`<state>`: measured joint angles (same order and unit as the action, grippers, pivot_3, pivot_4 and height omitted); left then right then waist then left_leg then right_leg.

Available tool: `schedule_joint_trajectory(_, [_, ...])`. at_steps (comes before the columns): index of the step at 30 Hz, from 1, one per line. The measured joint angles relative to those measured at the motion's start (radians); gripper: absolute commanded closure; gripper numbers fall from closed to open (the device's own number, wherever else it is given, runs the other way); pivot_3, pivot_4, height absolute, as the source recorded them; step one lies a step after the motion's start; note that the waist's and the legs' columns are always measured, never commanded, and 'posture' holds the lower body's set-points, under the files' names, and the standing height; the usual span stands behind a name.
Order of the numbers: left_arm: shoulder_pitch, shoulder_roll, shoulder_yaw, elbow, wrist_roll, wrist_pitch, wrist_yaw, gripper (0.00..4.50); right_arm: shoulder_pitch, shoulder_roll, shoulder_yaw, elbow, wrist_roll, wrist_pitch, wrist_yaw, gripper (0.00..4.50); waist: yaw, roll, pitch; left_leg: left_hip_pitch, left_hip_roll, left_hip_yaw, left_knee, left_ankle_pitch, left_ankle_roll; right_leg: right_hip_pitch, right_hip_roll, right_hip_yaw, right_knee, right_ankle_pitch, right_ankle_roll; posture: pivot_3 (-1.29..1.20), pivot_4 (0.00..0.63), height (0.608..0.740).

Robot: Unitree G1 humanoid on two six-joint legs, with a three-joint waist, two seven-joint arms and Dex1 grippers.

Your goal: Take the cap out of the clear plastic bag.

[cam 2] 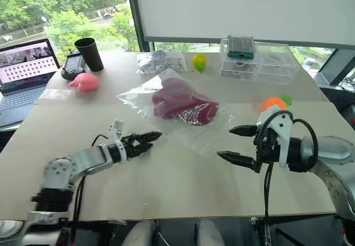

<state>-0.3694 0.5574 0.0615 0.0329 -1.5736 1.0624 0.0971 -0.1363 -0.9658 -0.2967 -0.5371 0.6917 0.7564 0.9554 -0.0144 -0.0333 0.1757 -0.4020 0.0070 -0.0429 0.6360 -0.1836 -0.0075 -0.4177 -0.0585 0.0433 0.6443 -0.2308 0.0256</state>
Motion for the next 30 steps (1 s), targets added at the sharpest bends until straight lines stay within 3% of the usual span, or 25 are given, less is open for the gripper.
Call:
schedule_joint_trajectory(2, [-0.018, 0.045, -0.008, 0.034, 0.085, 0.025, -0.144, 0.0, 0.005, 0.002, -0.001, 0.001, 0.0, 0.001, -0.006, 0.07, -0.004, 0.001, -0.001, 0.002, 0.0, 0.001, -0.001, 0.0, 0.0, 0.001, 0.0, 0.001, 0.0, 0.0, -0.001, 0.0, 0.15, 0.74])
schedule_joint_trajectory(5, [-0.119, 0.01, -0.003, 0.185, 0.163, 0.029, -0.233, 0.0, -0.002, 0.026, 0.003, 0.011, -0.024, -0.02, -0.044, 0.07, 0.003, 0.0, -0.001, 0.002, 0.0, 0.0, 0.001, 0.0, 0.0, 0.001, 0.0, -0.001, 0.0, 0.0, -0.002, 0.0, 0.15, 0.74])
schedule_joint_trajectory(10, [-0.273, -0.195, 0.131, 0.441, 0.202, -0.043, -0.156, 0.0, 0.032, 0.083, 0.009, 0.025, -0.1, -0.085, -0.112, 0.07, 0.019, 0.0, -0.002, -0.005, 0.0, 0.0, 0.002, 0.0, 0.0, 0.0, -0.001, -0.001, -0.005, 0.002, 0.003, 0.0, 0.15, 0.74])
schedule_joint_trajectory(15, [-0.324, -0.344, 0.259, 0.527, 0.202, -0.121, -0.053, 0.0, 0.127, 0.149, -0.025, 0.035, -0.126, -0.184, -0.122, 0.07, 0.028, -0.001, -0.002, -0.008, -0.003, -0.001, 0.002, -0.001, -0.001, -0.002, -0.003, 0.0, -0.004, 0.004, -0.001, 0.0, 0.15, 0.74])
schedule_joint_trajectory(17, [-0.342, -0.378, 0.298, 0.551, 0.223, -0.148, -0.03, 0.0, 0.152, 0.16, -0.029, 0.049, -0.138, -0.214, -0.121, 0.07, 0.027, -0.001, -0.002, -0.005, -0.004, -0.001, 0.004, -0.001, -0.001, 0.001, -0.003, 0.0, -0.004, 0.001, 0.006, 0.0, 0.15, 0.74])
schedule_joint_trajectory(22, [-0.408, -0.468, 0.342, 0.636, 0.297, -0.206, -0.022, 0.0, 0.161, 0.16, -0.031, 0.083, -0.161, -0.248, -0.121, 0.07, 0.028, -0.001, -0.002, 0.003, -0.004, -0.004, 0.006, -0.001, -0.002, 0.013, -0.002, -0.001, -0.008, 0.001, 0.007, 0.0, 0.15, 0.74])
schedule_joint_trajectory(30, [-0.503, -0.65, 0.341, 0.74, 0.424, -0.284, -0.076, 0.0, 0.162, 0.16, -0.026, 0.089, -0.17, -0.253, -0.124, 0.07, 0.027, -0.001, -0.002, -0.005, -0.008, -0.007, 0.006, -0.003, -0.002, 0.013, -0.004, 0.0, -0.019, 0.003, 0.012, 0.0, 0.15, 0.74])
